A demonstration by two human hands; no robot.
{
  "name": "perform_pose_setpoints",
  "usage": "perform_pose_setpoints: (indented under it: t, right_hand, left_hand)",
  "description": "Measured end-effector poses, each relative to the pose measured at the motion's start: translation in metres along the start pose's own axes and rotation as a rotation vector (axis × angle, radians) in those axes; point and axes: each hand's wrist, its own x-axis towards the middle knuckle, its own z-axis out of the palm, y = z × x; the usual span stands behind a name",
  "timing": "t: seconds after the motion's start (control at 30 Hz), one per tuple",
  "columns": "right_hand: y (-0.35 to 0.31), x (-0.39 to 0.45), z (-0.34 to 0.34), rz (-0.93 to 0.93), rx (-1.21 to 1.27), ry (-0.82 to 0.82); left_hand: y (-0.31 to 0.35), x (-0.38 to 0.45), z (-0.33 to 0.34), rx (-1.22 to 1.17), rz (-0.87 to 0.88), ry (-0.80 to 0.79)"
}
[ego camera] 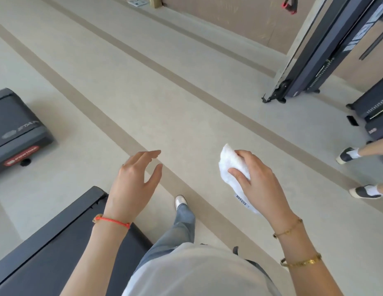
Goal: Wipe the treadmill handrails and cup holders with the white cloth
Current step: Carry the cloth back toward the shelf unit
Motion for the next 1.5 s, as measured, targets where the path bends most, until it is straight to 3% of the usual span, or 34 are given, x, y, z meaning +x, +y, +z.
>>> perform_pose_setpoints:
  t: [0.4, 0.7, 1.13, 1.5]
  right_hand:
    - [-0.052, 0.326, 0.038, -0.114, 0.042, -0.071]
    - [-0.087, 0.563, 0.115, -0.220, 0.088, -0.169]
    - [-0.204, 0.915, 0.183, -0.333, 0.137, -0.237]
    - [-0.296, 1.177, 0.298, -0.344, 0.158, -0.250]
  left_hand:
    - [-0.083, 0.289, -0.017, 0.076, -0.055, 0.099]
    - [-0.178, 0.471, -0.017, 0.131, -0.211, 0.128]
    - [-0.294, 0.774, -0.081, 0.176, -0.313, 0.252]
    - [-0.444, 1.019, -0.125, 0.178, -0.314, 0.295]
